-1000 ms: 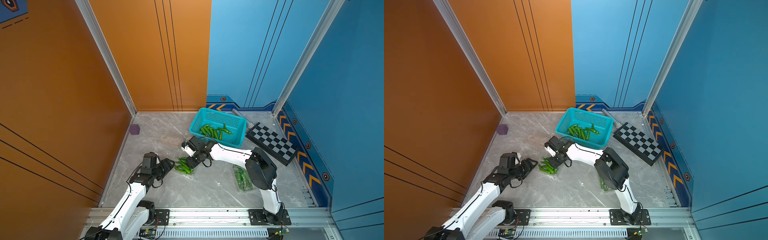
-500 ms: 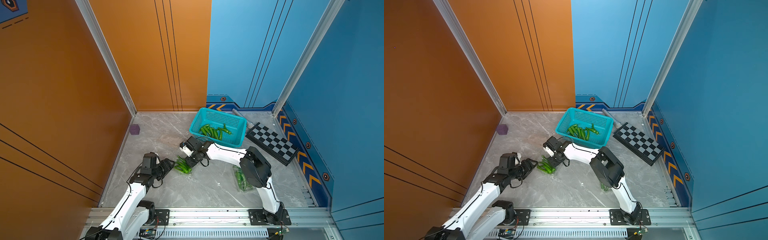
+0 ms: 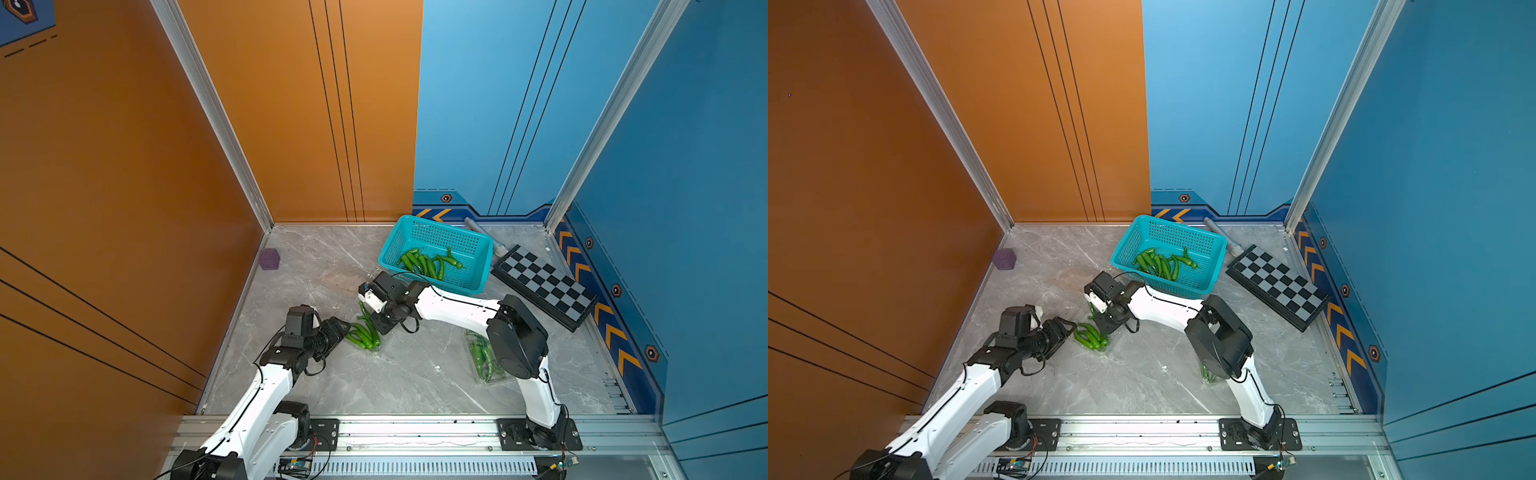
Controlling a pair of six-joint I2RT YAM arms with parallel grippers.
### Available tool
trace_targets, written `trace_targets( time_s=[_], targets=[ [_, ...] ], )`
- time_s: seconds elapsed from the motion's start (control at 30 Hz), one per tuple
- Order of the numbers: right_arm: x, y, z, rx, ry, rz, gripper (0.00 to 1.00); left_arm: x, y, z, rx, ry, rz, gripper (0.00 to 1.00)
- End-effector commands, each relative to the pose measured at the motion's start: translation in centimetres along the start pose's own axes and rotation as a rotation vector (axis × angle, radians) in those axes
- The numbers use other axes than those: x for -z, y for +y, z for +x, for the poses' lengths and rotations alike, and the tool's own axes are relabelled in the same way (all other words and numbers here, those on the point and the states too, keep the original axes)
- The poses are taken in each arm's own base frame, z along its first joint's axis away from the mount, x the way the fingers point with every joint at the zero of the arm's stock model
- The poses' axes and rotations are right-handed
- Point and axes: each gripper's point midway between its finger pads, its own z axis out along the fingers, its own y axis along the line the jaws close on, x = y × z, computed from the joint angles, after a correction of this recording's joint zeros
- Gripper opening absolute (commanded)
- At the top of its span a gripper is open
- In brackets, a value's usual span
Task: Take small green peppers out of containers
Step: Pick up the green pepper from the packing box.
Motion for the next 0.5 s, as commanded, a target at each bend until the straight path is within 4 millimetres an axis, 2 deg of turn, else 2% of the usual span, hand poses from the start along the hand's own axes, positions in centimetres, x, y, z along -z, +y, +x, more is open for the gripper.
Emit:
trace_targets(
  time_s=[0.0,0.17,0.33,0.47],
  targets=[
    [4.8,0.1,-2.3,0.009,-0.089,0.011,0.16,-0.1,0.2,0.2,-0.011,0.01,0.009,0.69],
    [7.0,-0.2,-3.3,-0.013,-0.135,-0.012,0.16,-0.1,0.1,0.2,-0.012,0.009,0.013,0.69],
    [9.3,-1.4,-4.8,-0.039,-0.199,-0.015,0.15,-0.1,0.1,0.2,-0.012,0.008,0.014,0.69],
    [12.5,-4.1,-6.5,-0.088,-0.282,0.015,0.16,-0.1,0.1,0.2,-0.013,0.01,0.013,0.69]
  ],
)
